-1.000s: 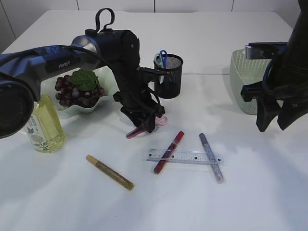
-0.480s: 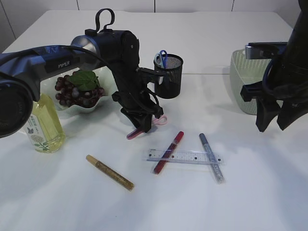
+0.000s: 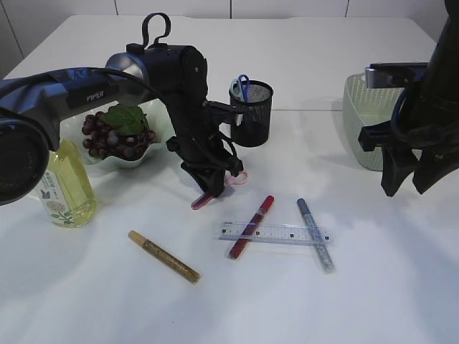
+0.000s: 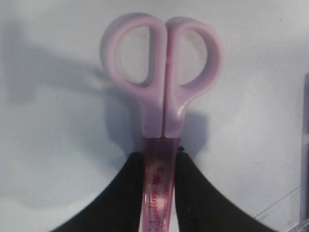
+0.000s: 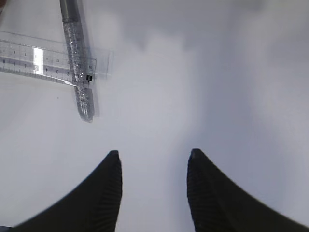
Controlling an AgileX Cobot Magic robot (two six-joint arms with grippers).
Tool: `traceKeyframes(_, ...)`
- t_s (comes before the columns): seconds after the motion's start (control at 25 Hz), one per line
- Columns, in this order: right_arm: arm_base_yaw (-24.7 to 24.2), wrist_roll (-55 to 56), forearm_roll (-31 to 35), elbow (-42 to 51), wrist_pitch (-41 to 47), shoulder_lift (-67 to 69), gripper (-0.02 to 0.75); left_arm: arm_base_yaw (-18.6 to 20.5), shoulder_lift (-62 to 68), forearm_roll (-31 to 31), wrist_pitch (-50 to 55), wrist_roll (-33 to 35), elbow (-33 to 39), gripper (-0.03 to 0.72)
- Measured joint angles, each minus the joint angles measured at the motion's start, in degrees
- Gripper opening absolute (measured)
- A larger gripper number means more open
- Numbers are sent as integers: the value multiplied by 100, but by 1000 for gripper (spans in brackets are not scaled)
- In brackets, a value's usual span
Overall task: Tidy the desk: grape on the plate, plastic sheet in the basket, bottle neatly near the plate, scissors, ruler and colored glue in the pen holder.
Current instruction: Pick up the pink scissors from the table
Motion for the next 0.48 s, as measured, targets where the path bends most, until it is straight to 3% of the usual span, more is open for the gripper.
traceKeyframes(0.48, 0, 0, 114, 0, 0, 0, 364, 0, -52, 0, 0, -242, 40, 150)
